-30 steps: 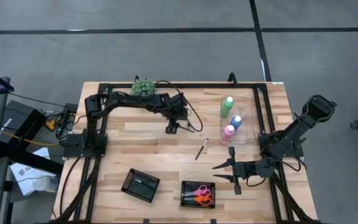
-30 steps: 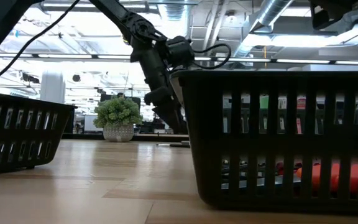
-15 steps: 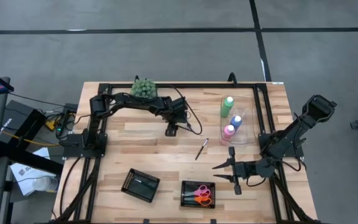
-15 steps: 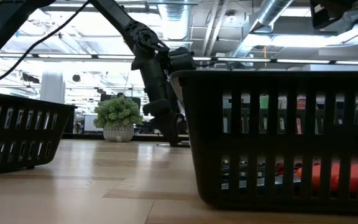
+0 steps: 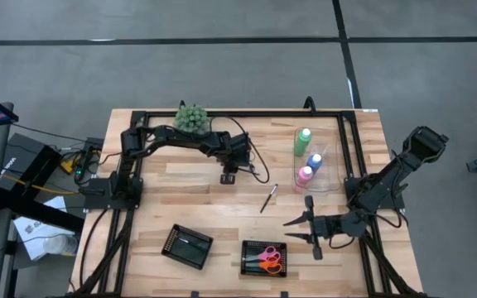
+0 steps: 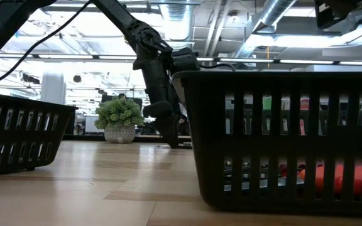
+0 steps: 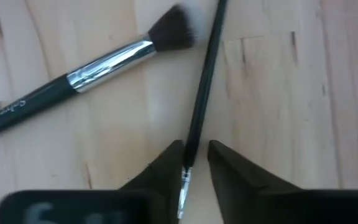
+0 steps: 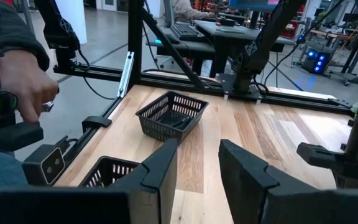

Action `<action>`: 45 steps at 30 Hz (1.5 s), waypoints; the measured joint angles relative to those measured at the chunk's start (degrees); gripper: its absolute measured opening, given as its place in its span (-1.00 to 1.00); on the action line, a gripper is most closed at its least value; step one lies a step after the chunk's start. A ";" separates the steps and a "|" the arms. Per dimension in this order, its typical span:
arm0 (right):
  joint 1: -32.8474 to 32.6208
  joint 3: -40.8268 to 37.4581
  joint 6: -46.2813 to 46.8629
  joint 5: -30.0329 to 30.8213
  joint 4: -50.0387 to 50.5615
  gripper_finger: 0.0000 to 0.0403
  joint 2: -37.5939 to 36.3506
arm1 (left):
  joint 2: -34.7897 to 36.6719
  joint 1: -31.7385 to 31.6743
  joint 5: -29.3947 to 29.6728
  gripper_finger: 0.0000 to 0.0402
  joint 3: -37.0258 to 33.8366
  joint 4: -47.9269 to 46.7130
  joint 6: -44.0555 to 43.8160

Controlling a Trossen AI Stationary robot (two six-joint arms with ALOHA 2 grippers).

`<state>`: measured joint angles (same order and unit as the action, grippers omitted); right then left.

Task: Pick & Place Paint Supplies
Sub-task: Put the black makeup brush into the left black bin

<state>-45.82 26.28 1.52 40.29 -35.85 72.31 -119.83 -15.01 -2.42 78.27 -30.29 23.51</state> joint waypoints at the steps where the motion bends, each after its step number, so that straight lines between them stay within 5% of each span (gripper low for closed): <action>1: -0.12 0.00 0.00 0.00 0.00 -0.46 0.00 | -0.02 0.31 0.09 -0.74 -0.02 -0.06 0.00; 5: -0.42 0.00 0.00 0.00 -0.01 -0.46 0.00 | -0.06 1.10 0.57 -0.95 -0.03 -0.35 -0.17; 35: -1.02 0.00 0.22 0.00 0.26 -0.46 0.00 | 9.25 13.19 7.26 -0.99 -3.71 -9.00 -6.90; 40: -1.45 -0.02 0.11 0.00 0.24 -0.46 0.00 | 14.78 15.28 7.22 -1.00 -8.94 -5.10 -11.09; 45: -1.43 -0.02 0.00 0.00 0.12 -0.46 0.02 | 20.57 15.64 0.18 -1.00 -13.88 4.55 -19.25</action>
<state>-47.24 26.26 1.52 40.29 -35.72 72.34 -99.26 0.63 -2.23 64.39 -25.74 4.26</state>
